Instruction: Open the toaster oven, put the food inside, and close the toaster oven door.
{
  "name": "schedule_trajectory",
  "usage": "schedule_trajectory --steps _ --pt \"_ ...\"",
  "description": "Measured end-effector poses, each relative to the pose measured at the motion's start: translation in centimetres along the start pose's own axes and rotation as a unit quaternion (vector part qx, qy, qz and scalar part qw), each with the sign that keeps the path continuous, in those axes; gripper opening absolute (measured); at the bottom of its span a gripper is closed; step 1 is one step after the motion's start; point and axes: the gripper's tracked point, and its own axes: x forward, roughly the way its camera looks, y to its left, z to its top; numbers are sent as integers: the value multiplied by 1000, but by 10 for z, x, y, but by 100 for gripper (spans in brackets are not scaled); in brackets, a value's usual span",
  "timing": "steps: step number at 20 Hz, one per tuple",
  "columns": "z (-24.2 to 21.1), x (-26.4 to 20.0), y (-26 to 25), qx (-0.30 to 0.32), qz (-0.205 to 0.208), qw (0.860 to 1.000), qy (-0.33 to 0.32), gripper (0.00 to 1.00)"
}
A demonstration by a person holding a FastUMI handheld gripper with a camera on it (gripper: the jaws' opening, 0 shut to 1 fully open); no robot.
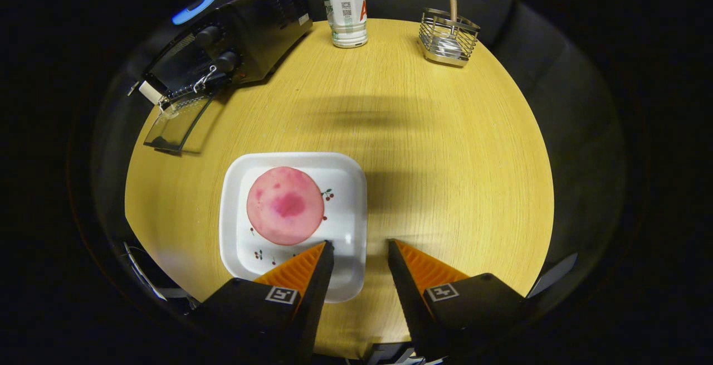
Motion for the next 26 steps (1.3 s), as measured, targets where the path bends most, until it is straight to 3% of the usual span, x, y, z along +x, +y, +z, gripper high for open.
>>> schedule_trajectory --steps 3,4,5,6,8,12,17,26 --pt "-3 1 5 15 12 1000 12 43" --pt "-3 1 5 15 14 1000 13 36" --pt "-3 -1 4 24 15 999 19 36" --pt "-5 1 4 38 24 999 28 24" --pt "-6 2 2 69 41 996 37 11" --pt "-10 1 6 88 66 992 56 5" --pt "-16 -1 10 124 72 988 53 5" --pt "-34 -43 60 206 143 967 30 5"
